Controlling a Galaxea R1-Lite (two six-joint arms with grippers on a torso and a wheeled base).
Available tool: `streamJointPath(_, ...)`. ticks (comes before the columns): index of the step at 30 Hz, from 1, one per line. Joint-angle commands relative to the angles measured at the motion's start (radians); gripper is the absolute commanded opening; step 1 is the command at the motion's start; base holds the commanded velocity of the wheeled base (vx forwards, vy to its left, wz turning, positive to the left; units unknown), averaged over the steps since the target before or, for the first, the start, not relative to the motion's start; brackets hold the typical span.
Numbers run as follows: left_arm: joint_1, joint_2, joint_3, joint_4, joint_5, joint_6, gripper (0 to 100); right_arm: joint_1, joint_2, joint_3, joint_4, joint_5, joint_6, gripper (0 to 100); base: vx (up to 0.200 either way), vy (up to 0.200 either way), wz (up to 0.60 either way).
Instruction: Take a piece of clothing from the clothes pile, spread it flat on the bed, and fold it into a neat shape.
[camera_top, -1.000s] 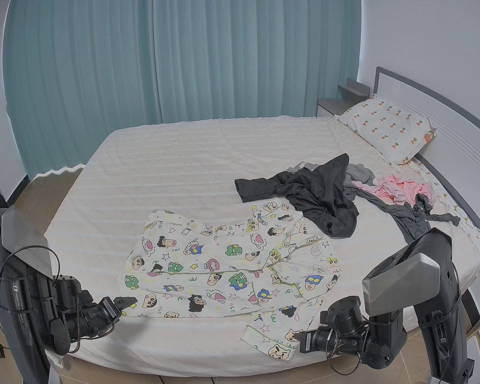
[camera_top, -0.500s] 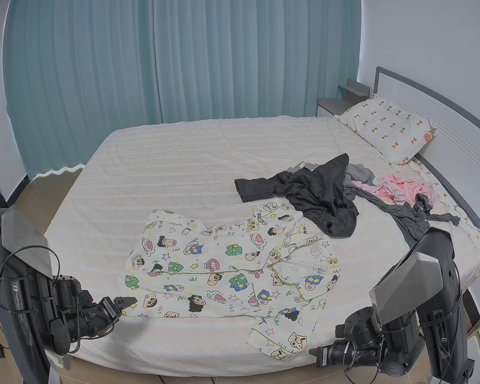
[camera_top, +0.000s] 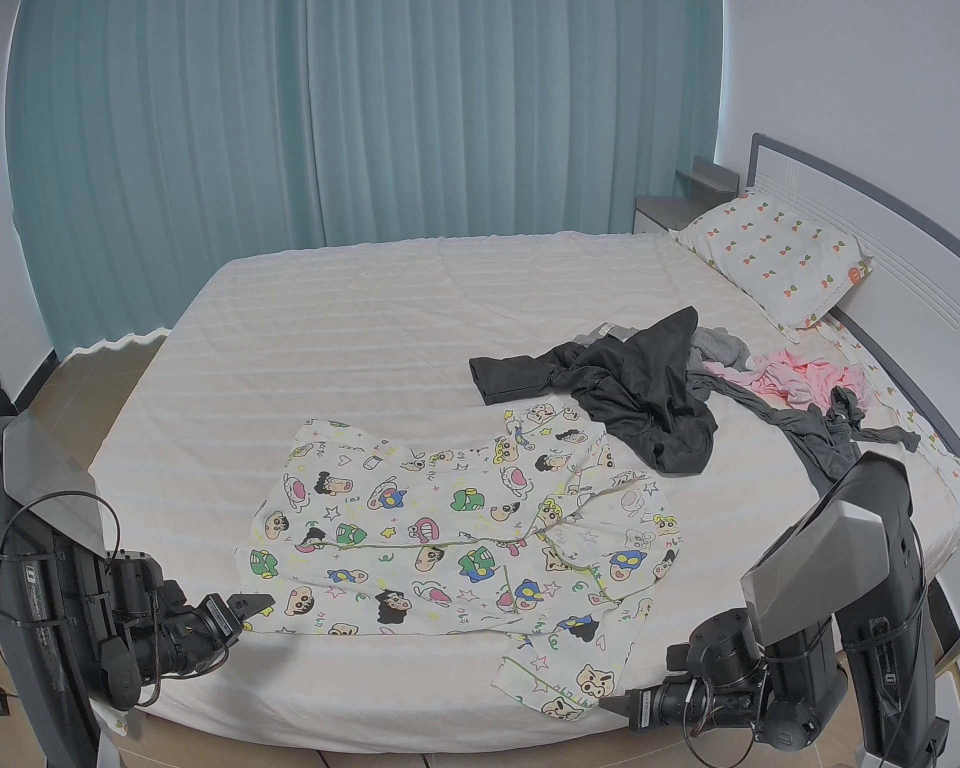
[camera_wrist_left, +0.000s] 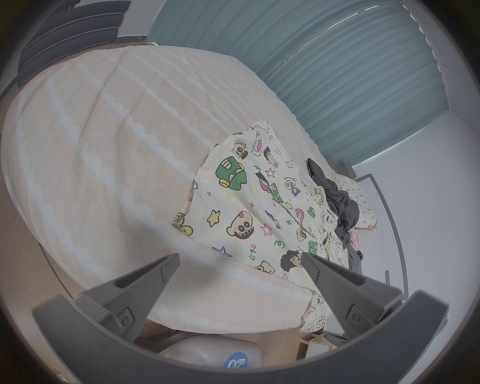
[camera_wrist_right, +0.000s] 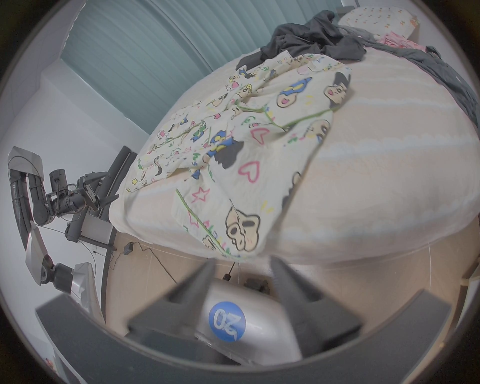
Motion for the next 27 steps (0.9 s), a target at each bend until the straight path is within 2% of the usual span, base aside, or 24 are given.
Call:
streamJointPath(1, 0.0, 0.001, 0.018, -0.016, 0.0, -0.001, 100, 0.012, 0.033, -0.043, -0.01, -0.001, -0.012, 100, 0.0, 0.0, 0.0)
streamJointPath(13, 0.0, 0.002, 0.018, -0.016, 0.0, 0.001, 100, 0.024, 0.067, -0.128, -0.008, 0.035, -0.021, 100, 0.0, 0.0, 0.0)
streamJointPath(16, 0.0, 0.004, 0.018, -0.016, 0.0, 0.001, 100, 0.033, 0.067, -0.151, -0.008, 0.095, -0.021, 100, 0.0, 0.0, 0.0)
streamJointPath(19, 0.0, 0.004, 0.018, -0.016, 0.0, 0.001, 100, 0.031, 0.067, -0.176, -0.007, 0.113, -0.018, 100, 0.0, 0.0, 0.0)
streamJointPath(25, 0.0, 0.004, 0.018, -0.016, 0.002, 0.001, 100, 0.016, 0.034, -0.254, 0.131, 0.099, -0.011, 100, 0.0, 0.0, 0.0)
streamJointPath(26, 0.0, 0.004, 0.018, -0.016, 0.002, 0.001, 100, 0.016, 0.03, -0.26, 0.15, 0.087, -0.011, 0, 0.0, 0.0, 0.0)
streamJointPath(27, 0.0, 0.004, 0.018, -0.016, 0.002, 0.001, 100, 0.016, 0.028, -0.262, 0.159, 0.078, -0.011, 0, 0.0, 0.0, 0.0)
